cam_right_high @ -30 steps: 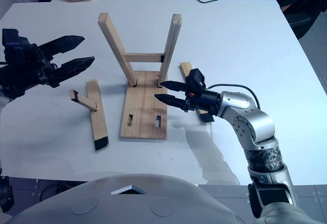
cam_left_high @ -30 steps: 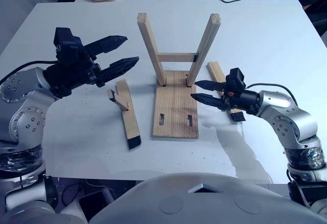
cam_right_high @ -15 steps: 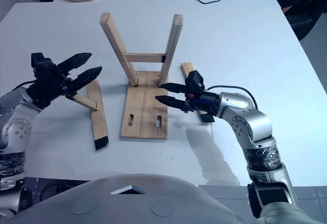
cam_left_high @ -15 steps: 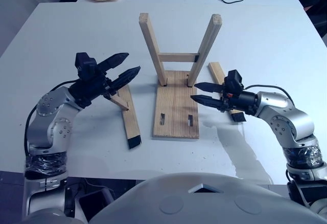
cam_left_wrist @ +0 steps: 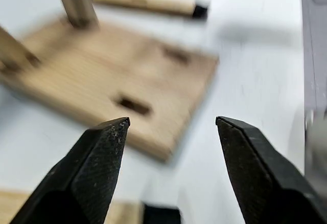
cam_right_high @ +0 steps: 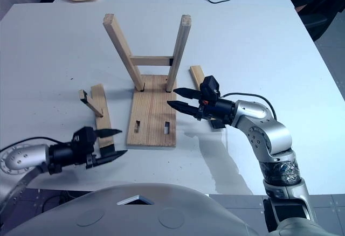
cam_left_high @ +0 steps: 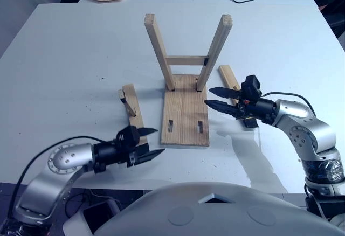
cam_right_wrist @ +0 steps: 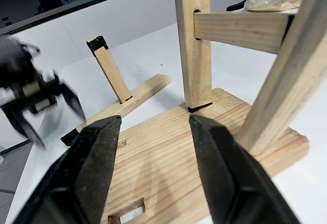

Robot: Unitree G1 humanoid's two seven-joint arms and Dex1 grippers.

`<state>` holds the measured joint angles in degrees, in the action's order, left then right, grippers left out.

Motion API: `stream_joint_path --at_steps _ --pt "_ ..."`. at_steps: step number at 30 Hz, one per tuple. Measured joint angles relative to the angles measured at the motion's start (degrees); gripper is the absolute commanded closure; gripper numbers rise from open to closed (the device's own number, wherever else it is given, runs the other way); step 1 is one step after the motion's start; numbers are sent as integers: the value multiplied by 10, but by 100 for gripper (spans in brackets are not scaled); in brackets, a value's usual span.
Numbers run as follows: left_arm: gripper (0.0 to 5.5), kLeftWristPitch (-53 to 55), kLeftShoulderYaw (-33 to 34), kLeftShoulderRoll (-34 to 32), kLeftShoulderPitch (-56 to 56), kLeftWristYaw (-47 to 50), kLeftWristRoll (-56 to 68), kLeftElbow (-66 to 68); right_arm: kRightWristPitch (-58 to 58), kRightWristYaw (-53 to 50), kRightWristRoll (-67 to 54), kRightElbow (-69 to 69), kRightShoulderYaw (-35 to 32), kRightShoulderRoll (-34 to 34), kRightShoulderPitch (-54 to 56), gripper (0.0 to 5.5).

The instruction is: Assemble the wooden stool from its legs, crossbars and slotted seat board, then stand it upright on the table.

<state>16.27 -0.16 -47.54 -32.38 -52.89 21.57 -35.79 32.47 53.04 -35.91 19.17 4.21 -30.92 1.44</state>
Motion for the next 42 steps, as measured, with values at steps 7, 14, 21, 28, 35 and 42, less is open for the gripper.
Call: stream_joint_path --at_steps 7,14,21,28,35,42 --pt "237 -101 46 -56 -32 -67 -46 103 7 -11 -2 5 -1 4 -1 307" --pt "237 -107 187 -110 -20 -135 -21 183 7 -20 -1 10 -2 7 -14 307" --pt "237 -57 194 -66 105 -56 12 184 5 -21 3 9 0 9 -16 307" --pt "237 49 153 -4 97 4 26 153 -10 -16 34 -5 12 1 -14 307" --pt "237 117 115 25 120 47 28 153 -19 -15 48 -18 24 3 -9 307" --pt "254 77 54 37 139 78 -45 203 -28 -15 54 -20 28 4 -8 307"
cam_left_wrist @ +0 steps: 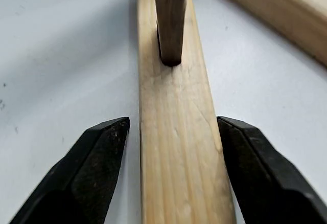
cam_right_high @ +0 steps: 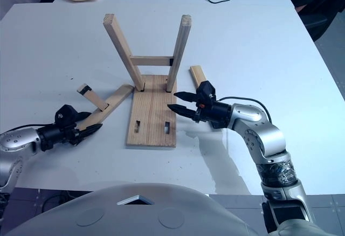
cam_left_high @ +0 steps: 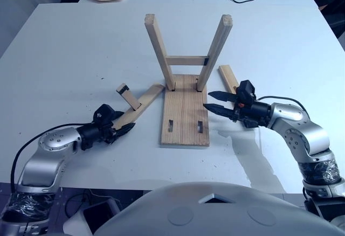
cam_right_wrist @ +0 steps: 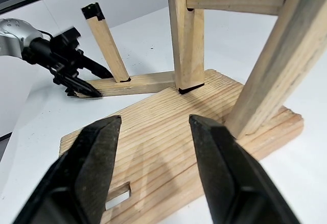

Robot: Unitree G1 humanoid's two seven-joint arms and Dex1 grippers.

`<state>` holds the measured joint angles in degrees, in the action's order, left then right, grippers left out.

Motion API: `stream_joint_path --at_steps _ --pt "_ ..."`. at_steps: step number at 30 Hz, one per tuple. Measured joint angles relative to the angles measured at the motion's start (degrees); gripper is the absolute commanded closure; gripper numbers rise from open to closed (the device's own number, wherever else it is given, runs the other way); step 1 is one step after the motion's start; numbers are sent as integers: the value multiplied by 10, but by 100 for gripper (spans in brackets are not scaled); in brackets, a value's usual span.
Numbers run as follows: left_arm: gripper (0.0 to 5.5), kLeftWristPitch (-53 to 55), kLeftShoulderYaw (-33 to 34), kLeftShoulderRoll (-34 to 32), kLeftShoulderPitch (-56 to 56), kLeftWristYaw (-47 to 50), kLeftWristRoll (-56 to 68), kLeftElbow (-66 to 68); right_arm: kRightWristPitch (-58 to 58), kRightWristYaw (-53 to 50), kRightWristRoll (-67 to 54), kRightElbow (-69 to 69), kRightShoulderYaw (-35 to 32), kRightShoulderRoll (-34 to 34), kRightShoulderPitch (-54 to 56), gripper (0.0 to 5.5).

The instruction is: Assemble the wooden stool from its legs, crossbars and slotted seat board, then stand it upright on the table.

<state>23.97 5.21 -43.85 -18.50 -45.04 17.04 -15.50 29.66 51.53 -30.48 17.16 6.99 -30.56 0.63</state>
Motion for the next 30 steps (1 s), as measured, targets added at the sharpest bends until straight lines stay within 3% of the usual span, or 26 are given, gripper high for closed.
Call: stream_joint_path --at_steps 7,16,25,30 --pt "343 -53 -3 19 21 20 -20 40 -1 0 0 0 2 1 0 307" --pt "344 -33 30 28 24 12 23 39 2 0 -11 2 -12 0 1 307" --pt "344 9 230 46 145 0 346 -80 94 0 -251 102 -119 5 42 307" --pt "344 68 264 27 156 14 564 -196 124 -17 -329 115 -126 6 86 291"
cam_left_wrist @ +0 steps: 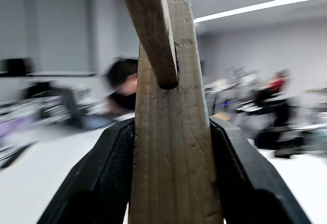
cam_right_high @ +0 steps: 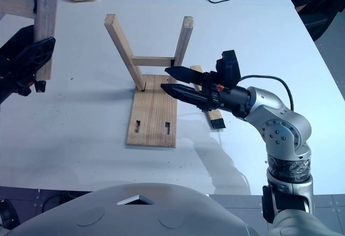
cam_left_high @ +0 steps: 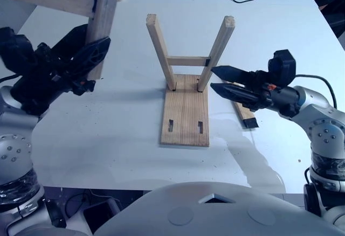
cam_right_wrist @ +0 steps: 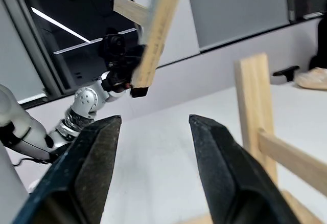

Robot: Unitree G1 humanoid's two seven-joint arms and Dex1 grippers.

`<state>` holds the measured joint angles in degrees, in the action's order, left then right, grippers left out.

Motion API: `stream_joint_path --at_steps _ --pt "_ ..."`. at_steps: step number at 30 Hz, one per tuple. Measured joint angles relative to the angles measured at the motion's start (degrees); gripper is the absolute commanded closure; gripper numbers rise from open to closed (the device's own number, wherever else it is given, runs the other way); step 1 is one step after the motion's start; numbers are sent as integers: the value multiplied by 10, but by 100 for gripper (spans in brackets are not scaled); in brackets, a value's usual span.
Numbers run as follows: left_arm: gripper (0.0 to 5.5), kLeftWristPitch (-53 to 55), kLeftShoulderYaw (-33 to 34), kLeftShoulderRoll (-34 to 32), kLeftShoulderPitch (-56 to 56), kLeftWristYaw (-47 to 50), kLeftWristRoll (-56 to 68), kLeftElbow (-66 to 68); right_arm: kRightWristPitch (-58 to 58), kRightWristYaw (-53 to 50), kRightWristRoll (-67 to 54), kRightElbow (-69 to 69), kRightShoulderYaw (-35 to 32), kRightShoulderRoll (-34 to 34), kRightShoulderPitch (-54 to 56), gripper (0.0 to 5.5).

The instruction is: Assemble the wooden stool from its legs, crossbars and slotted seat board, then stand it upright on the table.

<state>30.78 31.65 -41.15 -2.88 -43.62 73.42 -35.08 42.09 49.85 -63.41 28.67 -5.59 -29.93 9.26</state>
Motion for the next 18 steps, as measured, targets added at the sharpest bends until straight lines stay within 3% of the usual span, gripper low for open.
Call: stream_joint_path --at_steps 5,9,18 --pt "344 23 -65 -10 -9 0 20 -73 22 -18 -42 0 9 5 61 214" --pt "344 23 -118 -11 -32 -27 -30 -93 35 -7 -51 -1 22 3 84 210" --pt "344 8 -166 -10 -30 -44 -93 -99 42 29 -32 -7 66 0 121 210"
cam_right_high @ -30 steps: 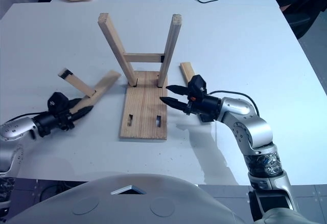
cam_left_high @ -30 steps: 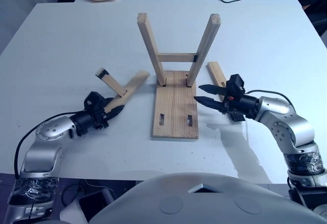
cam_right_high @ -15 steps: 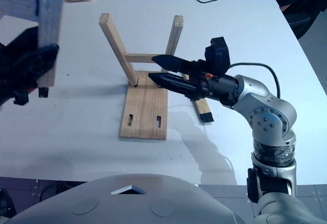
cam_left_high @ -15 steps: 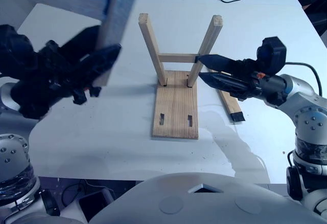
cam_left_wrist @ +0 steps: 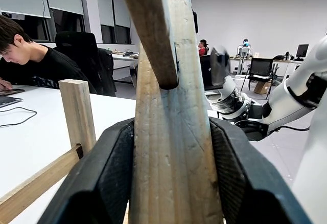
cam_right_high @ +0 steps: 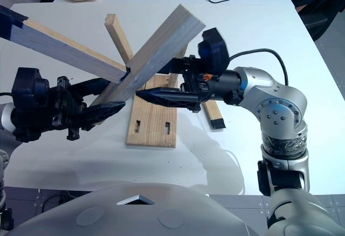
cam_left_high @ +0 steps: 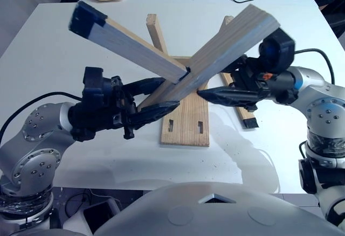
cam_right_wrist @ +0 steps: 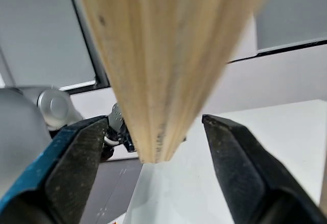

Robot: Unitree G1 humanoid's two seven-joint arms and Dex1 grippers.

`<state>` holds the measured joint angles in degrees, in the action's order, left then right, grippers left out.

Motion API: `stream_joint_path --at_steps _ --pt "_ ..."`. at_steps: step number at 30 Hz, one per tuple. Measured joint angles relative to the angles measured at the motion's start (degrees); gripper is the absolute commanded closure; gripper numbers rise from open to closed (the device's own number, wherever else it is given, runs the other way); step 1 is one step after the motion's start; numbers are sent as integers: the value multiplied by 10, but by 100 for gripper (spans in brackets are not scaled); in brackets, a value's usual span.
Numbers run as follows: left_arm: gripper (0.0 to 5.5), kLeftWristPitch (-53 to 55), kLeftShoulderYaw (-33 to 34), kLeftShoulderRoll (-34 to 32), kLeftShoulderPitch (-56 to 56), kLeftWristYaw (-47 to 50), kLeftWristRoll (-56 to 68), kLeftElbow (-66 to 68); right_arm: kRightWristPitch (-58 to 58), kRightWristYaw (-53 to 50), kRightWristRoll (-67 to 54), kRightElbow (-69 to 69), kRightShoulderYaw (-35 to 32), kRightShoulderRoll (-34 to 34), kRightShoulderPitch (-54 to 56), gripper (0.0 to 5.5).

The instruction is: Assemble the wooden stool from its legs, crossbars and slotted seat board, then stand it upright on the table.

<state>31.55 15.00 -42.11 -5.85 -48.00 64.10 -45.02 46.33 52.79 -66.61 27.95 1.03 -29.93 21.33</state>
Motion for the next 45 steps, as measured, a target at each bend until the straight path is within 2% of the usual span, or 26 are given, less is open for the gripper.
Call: stream_joint_path --at_steps 3,13,17,21,25,28,34,45 --pt "344 -2 -18 0 0 -6 -12 0 -1 6 13 0 16 4 5 210" --pt "344 -12 -49 0 3 -20 -58 9 -3 17 35 -6 31 4 11 343" --pt "344 -11 -57 -1 11 -20 -67 20 -8 17 49 -9 33 4 11 343" --pt "266 -5 -65 -6 16 -12 -91 32 -10 16 64 -14 30 0 11 343" --pt "205 -57 -113 -53 -44 -26 -261 93 -12 14 74 -32 4 -15 12 343" --pt "165 -107 -124 -56 -83 -32 -346 161 -16 36 91 -34 -12 -49 9 343" --pt "164 -169 -127 -40 -93 -32 -408 217 -58 126 199 -44 16 -139 -70 343" --pt "164 -213 -147 -22 -107 -29 -477 253 -134 181 271 -65 43 -172 -95 343"
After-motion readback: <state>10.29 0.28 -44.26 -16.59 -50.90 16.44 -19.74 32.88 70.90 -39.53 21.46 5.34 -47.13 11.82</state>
